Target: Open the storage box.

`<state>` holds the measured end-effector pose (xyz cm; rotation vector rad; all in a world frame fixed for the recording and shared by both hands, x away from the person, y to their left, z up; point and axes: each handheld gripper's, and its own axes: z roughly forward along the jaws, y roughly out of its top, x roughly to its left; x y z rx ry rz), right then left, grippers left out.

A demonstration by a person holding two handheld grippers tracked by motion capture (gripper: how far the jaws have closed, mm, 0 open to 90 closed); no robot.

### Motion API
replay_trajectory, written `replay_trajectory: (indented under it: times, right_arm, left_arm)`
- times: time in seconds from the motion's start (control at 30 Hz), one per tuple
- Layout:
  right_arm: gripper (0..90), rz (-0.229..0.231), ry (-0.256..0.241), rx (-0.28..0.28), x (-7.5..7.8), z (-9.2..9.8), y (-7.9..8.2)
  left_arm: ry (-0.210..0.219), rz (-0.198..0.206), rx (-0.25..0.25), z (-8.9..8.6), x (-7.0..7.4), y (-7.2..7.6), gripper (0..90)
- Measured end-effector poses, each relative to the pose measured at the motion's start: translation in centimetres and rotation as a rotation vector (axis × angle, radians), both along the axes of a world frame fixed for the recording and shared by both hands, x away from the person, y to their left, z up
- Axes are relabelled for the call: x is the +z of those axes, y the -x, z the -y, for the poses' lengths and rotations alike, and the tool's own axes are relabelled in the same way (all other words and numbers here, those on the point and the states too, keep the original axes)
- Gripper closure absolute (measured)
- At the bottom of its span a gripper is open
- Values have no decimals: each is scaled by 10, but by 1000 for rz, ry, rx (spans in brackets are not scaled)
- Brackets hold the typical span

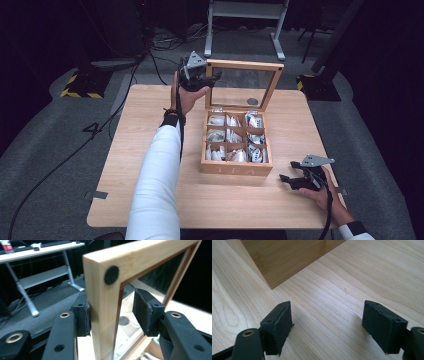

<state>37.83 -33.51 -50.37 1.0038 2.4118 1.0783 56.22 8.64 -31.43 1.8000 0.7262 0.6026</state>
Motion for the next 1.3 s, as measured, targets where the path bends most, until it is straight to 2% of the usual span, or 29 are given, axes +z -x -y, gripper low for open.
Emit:
replay_trajectory:
  times: [0.07, 0.2, 0.43, 0.53, 0.7, 0.8, 0.97, 1.07, 1.2, 1.3]
  right_arm:
    - [240, -1, -2, -2, 0, 0, 0]
    - [240, -1, -2, -2, 0, 0, 0]
    - [235, -2, -1, -1, 0, 0, 0]
    - [234, 0, -1, -1, 0, 0, 0]
    - [235, -1, -1, -1, 0, 0, 0]
    - [235, -2, -2, 0, 0, 0, 0]
    - [234, -2, -3, -1, 0, 0, 1]
    - [235, -3, -5, -6, 0, 0, 1]
    - [234, -3, -5, -6, 0, 0, 1]
    - [233, -3, -4, -7, 0, 0, 1]
  left_arm:
    - [2, -3, 9, 1, -1, -5, 492]
    - [41, -15, 26, 2, -4, -12, 484]
    - [35, -23, 43, 4, -6, -18, 471]
    - [57, -47, 48, 4, -8, -24, 471]
    - [20, -57, 54, 5, -8, -30, 471]
    - [-38, -72, 93, 7, -12, -37, 473]
    - [-51, -105, 138, 6, -22, -43, 545]
    - [-35, -110, 141, 6, -29, -43, 535]
    - [-52, -122, 148, 8, -35, -43, 535]
    - [-44, -131, 158, 9, -39, -44, 523]
